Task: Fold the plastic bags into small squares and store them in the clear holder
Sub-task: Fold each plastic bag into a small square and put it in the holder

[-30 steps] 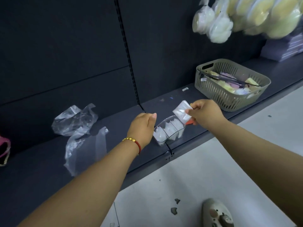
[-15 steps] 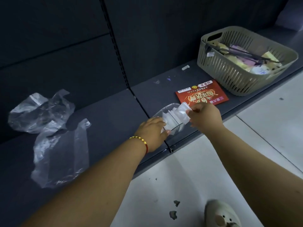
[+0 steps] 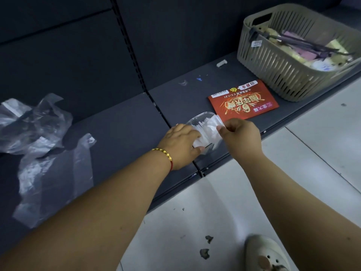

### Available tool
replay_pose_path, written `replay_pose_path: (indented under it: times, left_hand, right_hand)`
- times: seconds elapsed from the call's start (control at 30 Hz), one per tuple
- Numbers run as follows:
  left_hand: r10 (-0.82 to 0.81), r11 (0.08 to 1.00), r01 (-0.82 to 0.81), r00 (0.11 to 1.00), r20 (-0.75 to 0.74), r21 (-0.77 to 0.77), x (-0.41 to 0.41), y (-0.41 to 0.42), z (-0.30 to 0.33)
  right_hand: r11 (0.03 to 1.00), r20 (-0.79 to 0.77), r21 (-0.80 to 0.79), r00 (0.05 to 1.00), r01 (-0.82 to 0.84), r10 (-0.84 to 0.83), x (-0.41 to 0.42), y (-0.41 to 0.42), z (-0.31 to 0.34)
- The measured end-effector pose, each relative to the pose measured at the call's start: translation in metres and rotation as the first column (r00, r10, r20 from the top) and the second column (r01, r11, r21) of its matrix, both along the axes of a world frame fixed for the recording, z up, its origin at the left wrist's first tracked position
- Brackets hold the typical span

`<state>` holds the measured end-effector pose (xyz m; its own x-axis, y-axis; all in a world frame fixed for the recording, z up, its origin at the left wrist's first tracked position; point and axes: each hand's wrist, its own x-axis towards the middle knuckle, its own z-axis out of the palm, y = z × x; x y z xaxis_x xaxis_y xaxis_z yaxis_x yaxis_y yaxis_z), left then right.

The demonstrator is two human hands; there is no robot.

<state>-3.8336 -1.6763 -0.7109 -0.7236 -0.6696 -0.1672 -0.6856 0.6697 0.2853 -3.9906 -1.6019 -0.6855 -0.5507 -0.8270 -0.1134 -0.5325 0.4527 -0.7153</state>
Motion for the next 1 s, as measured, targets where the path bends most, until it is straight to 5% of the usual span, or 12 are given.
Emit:
replay_pose_path:
  times: [0.37, 0.9, 1.0]
  left_hand:
    - [-0.170, 0.980, 0.171, 0.985, 0.015, -0.105, -0.001, -0.010, 0.000]
    - [-0.255, 0.967, 0.248, 0.955, 0.151, 0.064, 0.010, -0.021, 0.003]
    - [-0.249, 0.968, 0.250, 0.966, 0.074, -0.002, 0.011, -0.021, -0.001]
  right_hand:
    - [0.996, -0.041, -0.072, 0.997, 0.056, -0.059, 0.007, 0.001, -0.016]
    - [0.980, -0.133, -0.191, 0.988, 0.058, -0.084, 0.021, -0.009, -0.028]
    - [0.978, -0.147, -0.199, 0.985, 0.065, -0.095, 0.025, -0.010, -0.033]
